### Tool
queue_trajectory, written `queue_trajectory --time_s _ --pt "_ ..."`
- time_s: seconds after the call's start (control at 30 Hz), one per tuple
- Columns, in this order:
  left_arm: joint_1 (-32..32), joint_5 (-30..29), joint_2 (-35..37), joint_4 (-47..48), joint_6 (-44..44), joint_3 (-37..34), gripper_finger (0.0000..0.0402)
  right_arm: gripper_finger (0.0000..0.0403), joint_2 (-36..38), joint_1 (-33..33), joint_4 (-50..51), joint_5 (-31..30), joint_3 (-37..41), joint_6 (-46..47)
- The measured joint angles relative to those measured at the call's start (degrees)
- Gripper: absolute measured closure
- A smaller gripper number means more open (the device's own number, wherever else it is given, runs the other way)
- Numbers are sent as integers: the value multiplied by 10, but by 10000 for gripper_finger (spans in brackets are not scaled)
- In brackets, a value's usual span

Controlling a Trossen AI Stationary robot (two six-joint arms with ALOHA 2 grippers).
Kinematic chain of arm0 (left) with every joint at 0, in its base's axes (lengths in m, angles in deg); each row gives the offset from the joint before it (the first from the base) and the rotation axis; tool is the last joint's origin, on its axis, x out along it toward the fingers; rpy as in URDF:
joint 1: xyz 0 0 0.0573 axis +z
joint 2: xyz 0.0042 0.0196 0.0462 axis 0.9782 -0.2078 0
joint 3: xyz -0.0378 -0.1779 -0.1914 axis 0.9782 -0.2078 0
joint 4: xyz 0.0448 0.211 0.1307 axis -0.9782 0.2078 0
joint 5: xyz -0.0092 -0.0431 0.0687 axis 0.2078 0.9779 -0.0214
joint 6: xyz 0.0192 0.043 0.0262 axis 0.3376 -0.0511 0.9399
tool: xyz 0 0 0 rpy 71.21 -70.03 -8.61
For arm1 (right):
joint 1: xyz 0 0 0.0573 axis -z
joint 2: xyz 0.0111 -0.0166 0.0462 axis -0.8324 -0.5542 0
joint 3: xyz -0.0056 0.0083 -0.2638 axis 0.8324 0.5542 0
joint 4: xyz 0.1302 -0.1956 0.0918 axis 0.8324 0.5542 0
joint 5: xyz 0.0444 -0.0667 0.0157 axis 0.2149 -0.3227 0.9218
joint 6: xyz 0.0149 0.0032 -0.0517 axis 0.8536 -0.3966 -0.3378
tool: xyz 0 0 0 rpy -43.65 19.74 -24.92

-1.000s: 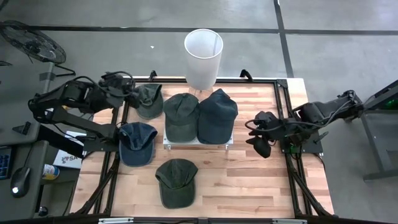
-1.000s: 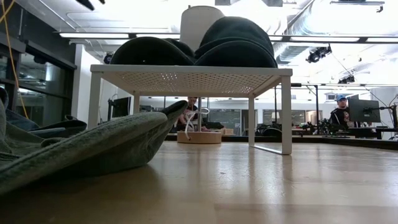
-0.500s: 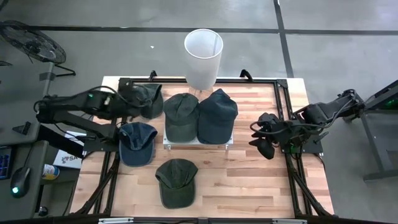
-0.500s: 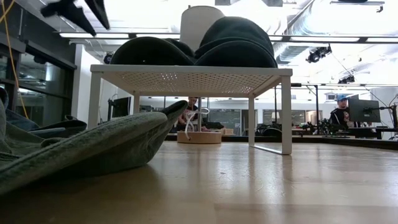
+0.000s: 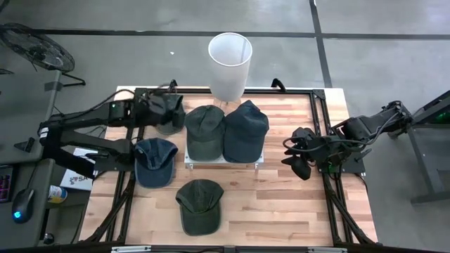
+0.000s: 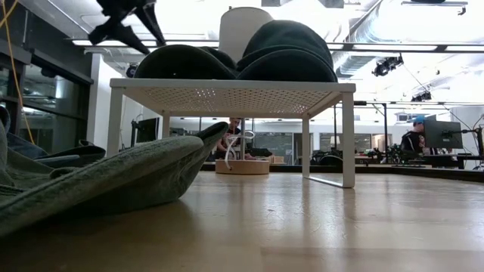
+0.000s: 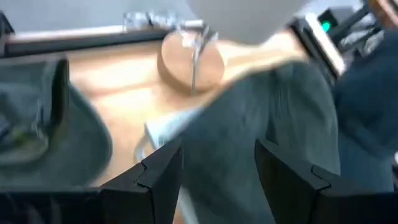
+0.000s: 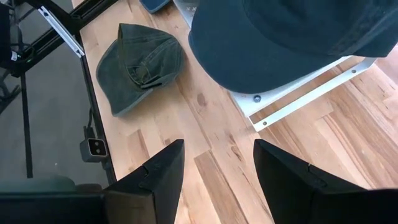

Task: Pick & Place hat
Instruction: Stack the top green cap on the green cap on the shelf

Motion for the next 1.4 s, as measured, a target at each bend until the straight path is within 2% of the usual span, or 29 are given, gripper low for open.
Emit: queue_trajectory --time_s 0.1,0.33,0.67,0.83,0.93,1.07,1.23,1.4 --pt "68 21 14 -20 40 0 207 217 0 0 0 -1 0 0" --pt "236 146 27 -3 104 0 207 217 0 0 0 -3 0 1" --pt "417 223 2 42 182 0 207 217 0 0 -1 -15 0 9" --pt "488 261 -23 68 229 0 207 217 0 0 -1 -13 0 14" --pt "516 274 -40 85 244 0 207 217 0 0 0 -12 0 15" --pt "514 277 -45 90 241 2 207 217 0 0 0 -11 0 14" --pt "515 283 -70 96 194 -17 207 217 0 0 1 -13 0 12" --pt "513 265 -90 106 157 -57 207 217 0 0 1 -13 0 12"
